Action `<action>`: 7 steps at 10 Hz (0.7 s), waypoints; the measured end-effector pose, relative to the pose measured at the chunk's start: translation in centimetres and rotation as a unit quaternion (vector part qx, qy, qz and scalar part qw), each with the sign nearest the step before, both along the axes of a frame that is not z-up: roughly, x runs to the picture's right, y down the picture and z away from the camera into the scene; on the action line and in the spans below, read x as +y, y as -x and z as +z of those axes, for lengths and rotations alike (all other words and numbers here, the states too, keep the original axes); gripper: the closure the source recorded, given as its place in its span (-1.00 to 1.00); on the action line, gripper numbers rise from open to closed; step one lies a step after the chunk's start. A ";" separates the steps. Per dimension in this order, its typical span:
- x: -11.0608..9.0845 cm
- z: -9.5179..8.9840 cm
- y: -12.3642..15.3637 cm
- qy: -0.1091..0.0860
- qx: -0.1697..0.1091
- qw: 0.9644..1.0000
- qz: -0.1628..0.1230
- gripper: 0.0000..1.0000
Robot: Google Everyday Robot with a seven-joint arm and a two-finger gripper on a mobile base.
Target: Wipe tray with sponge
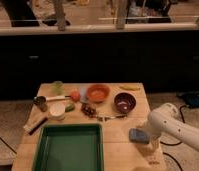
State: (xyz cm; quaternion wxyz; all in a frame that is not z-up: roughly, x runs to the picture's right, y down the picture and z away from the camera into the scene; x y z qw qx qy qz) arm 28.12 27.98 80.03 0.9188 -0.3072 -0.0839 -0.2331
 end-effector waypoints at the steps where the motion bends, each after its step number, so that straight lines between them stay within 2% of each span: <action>1: 0.1 0.2 0.0 0.000 0.000 1.000 -0.001 -0.60; 4: 0.3 0.6 0.2 0.003 -0.001 1.000 -0.004 -0.60; 6: 0.5 0.8 0.3 0.006 -0.002 1.000 -0.008 -0.46; 7: 0.6 0.8 0.2 0.009 -0.001 1.000 -0.008 -0.45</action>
